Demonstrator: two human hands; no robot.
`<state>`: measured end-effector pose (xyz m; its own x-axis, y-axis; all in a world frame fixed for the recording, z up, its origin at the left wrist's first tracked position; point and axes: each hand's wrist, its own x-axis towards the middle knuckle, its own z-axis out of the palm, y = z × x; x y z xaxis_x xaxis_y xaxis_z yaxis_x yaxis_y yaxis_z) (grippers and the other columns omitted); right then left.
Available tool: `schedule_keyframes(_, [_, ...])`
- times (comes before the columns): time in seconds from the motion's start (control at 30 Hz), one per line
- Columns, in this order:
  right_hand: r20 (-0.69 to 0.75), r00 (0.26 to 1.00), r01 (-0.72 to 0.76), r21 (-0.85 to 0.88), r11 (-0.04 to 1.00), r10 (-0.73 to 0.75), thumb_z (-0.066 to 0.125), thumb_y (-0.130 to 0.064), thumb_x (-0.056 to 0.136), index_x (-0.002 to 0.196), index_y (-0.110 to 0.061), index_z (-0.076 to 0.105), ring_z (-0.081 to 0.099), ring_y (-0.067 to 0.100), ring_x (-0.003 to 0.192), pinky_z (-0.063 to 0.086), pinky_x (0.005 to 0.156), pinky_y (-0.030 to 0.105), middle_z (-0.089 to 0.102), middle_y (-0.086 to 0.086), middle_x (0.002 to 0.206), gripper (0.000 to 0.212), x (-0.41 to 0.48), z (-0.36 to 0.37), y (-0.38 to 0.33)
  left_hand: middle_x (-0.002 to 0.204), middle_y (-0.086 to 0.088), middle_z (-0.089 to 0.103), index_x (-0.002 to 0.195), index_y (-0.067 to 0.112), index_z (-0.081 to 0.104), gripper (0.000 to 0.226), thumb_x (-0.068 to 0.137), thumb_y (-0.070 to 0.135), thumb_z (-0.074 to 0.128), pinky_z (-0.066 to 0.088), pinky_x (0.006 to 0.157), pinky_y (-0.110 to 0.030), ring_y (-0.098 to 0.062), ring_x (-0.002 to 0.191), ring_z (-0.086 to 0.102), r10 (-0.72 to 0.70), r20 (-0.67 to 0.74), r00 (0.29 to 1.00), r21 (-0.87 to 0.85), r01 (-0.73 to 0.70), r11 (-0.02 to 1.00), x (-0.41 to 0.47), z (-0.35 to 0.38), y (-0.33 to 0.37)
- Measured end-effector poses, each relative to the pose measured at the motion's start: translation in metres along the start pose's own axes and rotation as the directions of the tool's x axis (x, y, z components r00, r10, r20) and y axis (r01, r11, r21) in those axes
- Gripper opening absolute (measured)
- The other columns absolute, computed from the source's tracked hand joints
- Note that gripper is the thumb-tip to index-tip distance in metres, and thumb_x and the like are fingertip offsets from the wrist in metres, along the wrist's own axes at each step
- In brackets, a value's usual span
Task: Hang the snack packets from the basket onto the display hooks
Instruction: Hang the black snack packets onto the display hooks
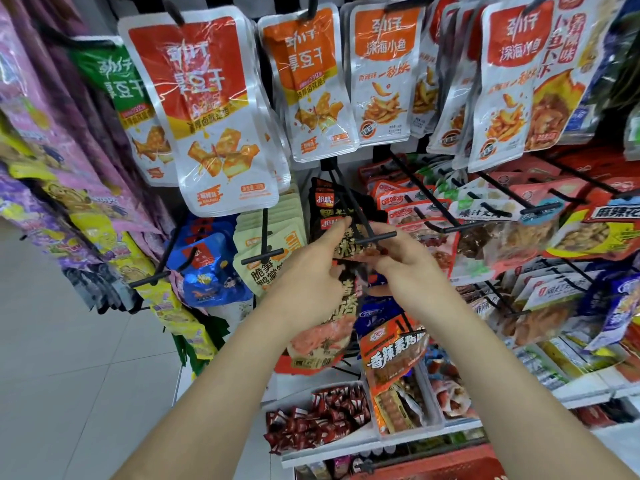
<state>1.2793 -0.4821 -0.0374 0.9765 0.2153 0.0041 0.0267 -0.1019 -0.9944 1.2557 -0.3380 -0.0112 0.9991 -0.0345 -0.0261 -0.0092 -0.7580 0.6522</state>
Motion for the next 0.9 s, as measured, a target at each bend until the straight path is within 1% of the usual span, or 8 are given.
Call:
schedule_keyframes(0.07, [0.036, 0.998, -0.047, 0.013, 0.999, 0.046, 0.035, 0.003, 0.098, 0.124, -0.038, 0.050, 0.060, 0.009, 0.102, 0.060, 0.076, 0.037, 0.056, -0.001, 0.128, 0.050, 0.006, 0.003, -0.004, 0.117, 0.007, 0.058, 0.140, 0.049, 0.035, 0.067, 0.094, 0.002, 0.048, 0.041, 0.053, -0.018, -0.004, 0.065, 0.051, -0.025, -0.053, 0.998, -0.119, 0.018, 0.993, -0.002, -0.001, -0.005])
schedule_keyframes(0.13, [0.055, 0.994, -0.104, 0.085, 0.991, 0.100, 0.036, 0.000, 0.099, 0.133, -0.031, 0.049, 0.056, 0.008, 0.105, 0.061, 0.074, 0.040, 0.048, -0.002, 0.140, 0.048, 0.009, 0.005, -0.010, 0.114, 0.011, 0.061, 0.127, 0.049, 0.049, 0.052, 0.095, 0.009, 0.053, 0.045, 0.057, -0.023, -0.015, 0.073, 0.057, -0.046, -0.132, 0.990, -0.205, 0.018, 0.979, -0.004, -0.001, -0.008])
schedule_keyframes(0.2, [0.046, 0.985, -0.171, 0.189, 0.967, 0.166, 0.043, -0.008, 0.101, 0.125, -0.030, 0.057, 0.052, 0.015, 0.118, 0.061, 0.067, 0.040, 0.046, -0.004, 0.143, 0.036, 0.010, 0.004, -0.012, 0.108, 0.015, 0.062, 0.115, 0.045, 0.057, 0.037, 0.096, 0.013, 0.055, 0.049, 0.066, -0.017, -0.007, 0.084, 0.061, -0.076, -0.170, 0.982, -0.295, 0.023, 0.955, -0.008, -0.001, -0.008])
schedule_keyframes(0.27, [0.065, 0.968, -0.249, 0.314, 0.916, 0.241, 0.053, -0.018, 0.099, 0.105, -0.027, 0.065, 0.053, 0.019, 0.118, 0.060, 0.060, 0.037, 0.055, 0.000, 0.133, 0.017, 0.006, 0.000, -0.010, 0.102, 0.017, 0.064, 0.105, 0.038, 0.064, 0.031, 0.094, 0.010, 0.058, 0.047, 0.069, -0.007, 0.006, 0.086, 0.060, -0.122, -0.165, 0.979, -0.454, 0.034, 0.890, -0.013, -0.001, -0.007])
schedule_keyframes(0.33, [0.132, 0.962, -0.270, 0.360, 0.893, 0.238, 0.059, -0.018, 0.095, 0.106, -0.016, 0.067, 0.059, 0.014, 0.105, 0.058, 0.055, 0.032, 0.062, 0.002, 0.117, 0.014, -0.001, -0.007, -0.004, 0.098, 0.018, 0.068, 0.097, 0.036, 0.068, 0.028, 0.091, 0.009, 0.063, 0.048, 0.077, -0.010, 0.008, 0.088, 0.062, -0.143, -0.169, 0.975, -0.531, 0.032, 0.847, -0.017, 0.001, -0.007])
schedule_keyframes(0.47, [0.112, 0.983, -0.176, 0.367, 0.914, 0.144, 0.059, -0.010, 0.093, 0.098, -0.010, 0.072, 0.065, 0.003, 0.074, 0.059, 0.052, 0.026, 0.071, -0.003, 0.086, 0.014, -0.012, -0.015, 0.001, 0.089, 0.014, 0.073, 0.088, 0.030, 0.073, 0.020, 0.085, 0.010, 0.071, 0.050, 0.077, -0.016, 0.004, 0.085, 0.066, -0.136, -0.224, 0.965, -0.584, -0.021, 0.811, -0.024, 0.010, -0.002])
schedule_keyframes(0.7, [-0.023, 0.997, -0.057, 0.514, 0.856, 0.080, 0.060, -0.006, 0.091, 0.090, -0.007, 0.070, 0.068, 0.009, 0.077, 0.060, 0.061, 0.027, 0.072, 0.001, 0.084, 0.010, -0.019, -0.015, -0.003, 0.065, 0.016, 0.066, 0.067, 0.038, 0.071, 0.018, 0.080, 0.027, 0.076, 0.049, 0.063, -0.024, -0.003, 0.063, 0.057, -0.214, -0.262, 0.941, -0.638, -0.003, 0.770, -0.020, 0.016, 0.013])
schedule_keyframes(0.9, [-0.123, 0.986, -0.024, 0.553, 0.833, 0.110, 0.061, -0.007, 0.091, 0.090, -0.009, 0.069, 0.064, 0.010, 0.083, 0.059, 0.059, 0.025, 0.070, 0.001, 0.088, 0.008, -0.011, -0.008, -0.005, 0.088, -0.008, 0.072, 0.084, 0.030, 0.072, 0.005, 0.082, 0.025, 0.074, 0.053, 0.073, -0.033, -0.011, 0.072, 0.060, -0.236, -0.331, 0.914, -0.600, -0.011, 0.800, -0.012, 0.018, 0.023])
